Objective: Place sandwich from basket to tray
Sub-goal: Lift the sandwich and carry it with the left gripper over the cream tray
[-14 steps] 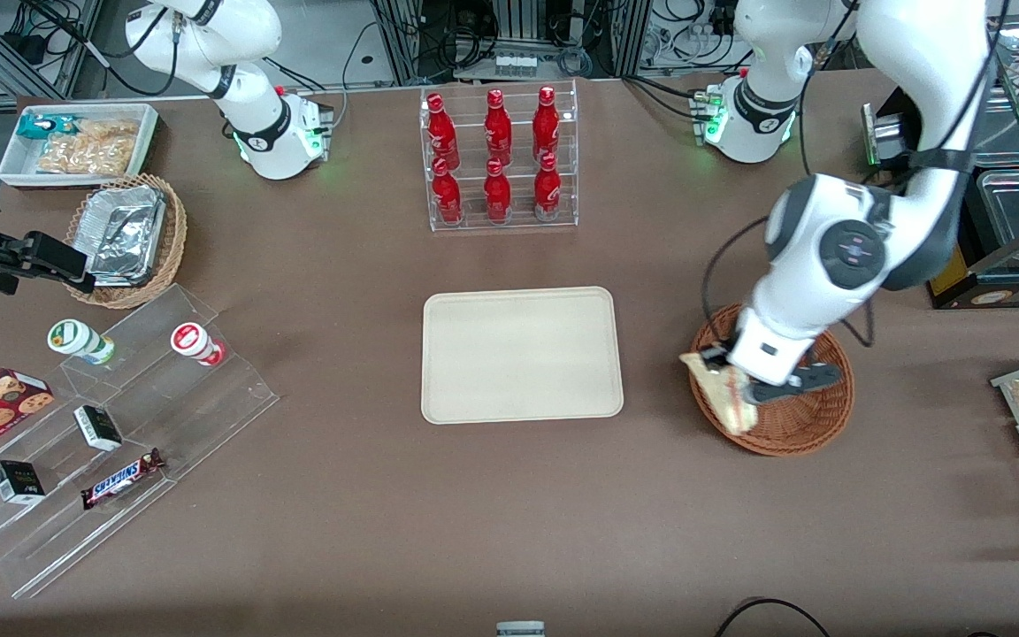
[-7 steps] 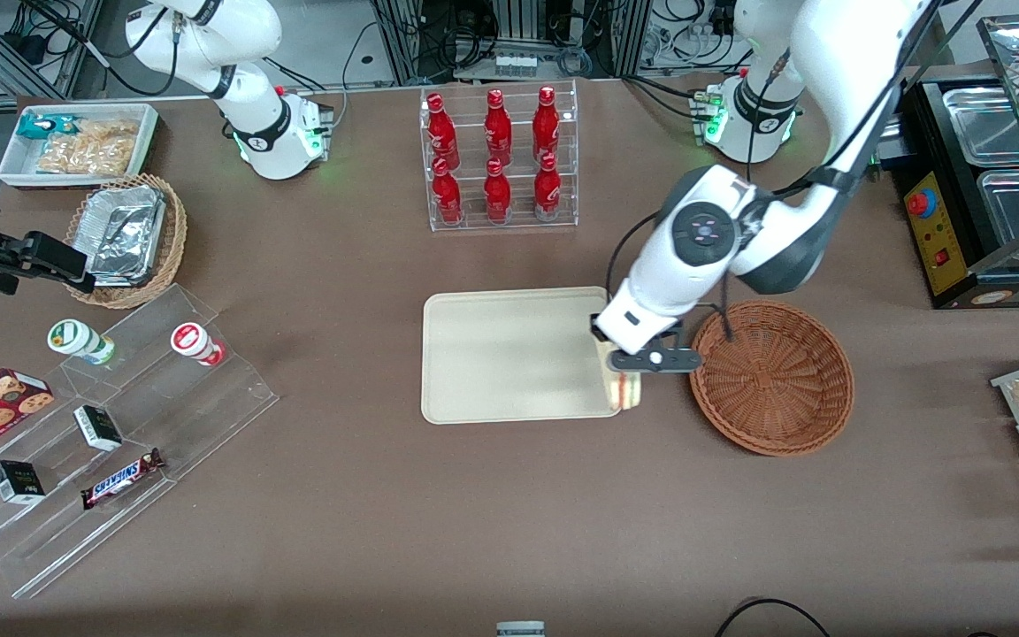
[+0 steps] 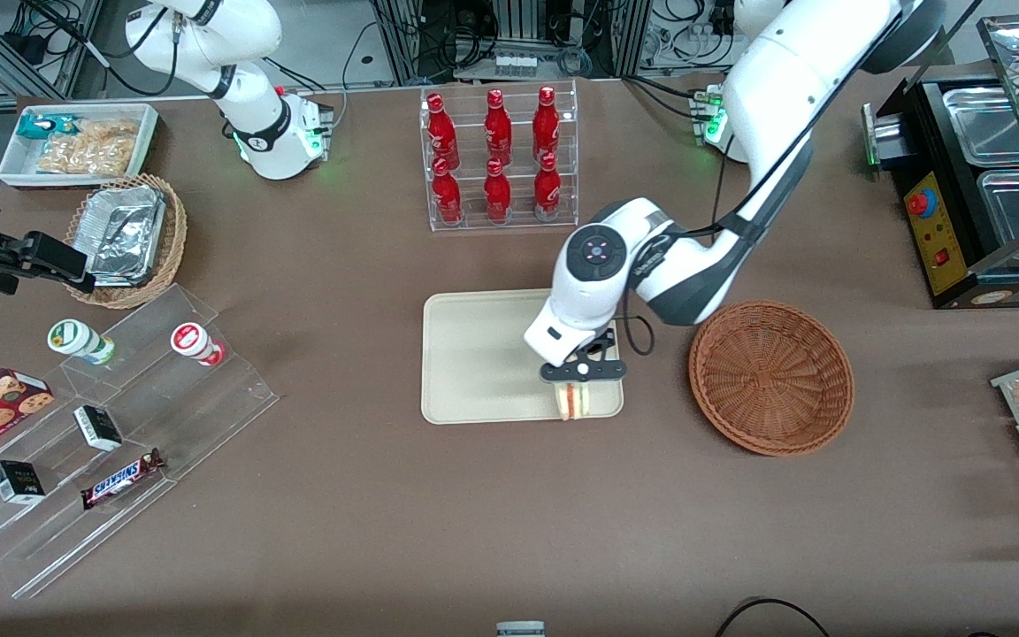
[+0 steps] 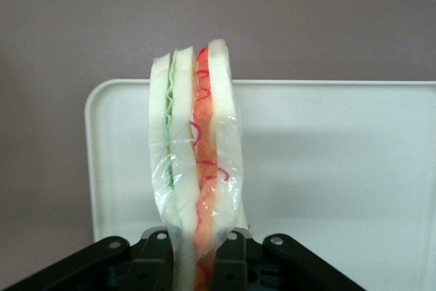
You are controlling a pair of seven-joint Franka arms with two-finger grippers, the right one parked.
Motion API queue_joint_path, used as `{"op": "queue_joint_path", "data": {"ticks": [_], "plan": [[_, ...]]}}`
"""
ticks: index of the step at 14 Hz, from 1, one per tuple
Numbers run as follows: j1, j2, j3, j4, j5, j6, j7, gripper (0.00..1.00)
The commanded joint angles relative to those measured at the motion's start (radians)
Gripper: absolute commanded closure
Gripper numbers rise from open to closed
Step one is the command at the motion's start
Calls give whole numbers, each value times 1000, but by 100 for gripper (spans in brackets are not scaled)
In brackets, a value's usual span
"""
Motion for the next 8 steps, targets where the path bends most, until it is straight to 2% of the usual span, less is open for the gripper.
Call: {"op": "queue_joint_path", "data": {"ticks": [1,3,4,8], "plan": [[-107,53,60,80,25,-18,-62,90],[-117,58,60,80,24,-16,-64,89],[-121,65,60,80,21,-16,-64,83],[-170,94,85,90,18,-7,-79,77]]}}
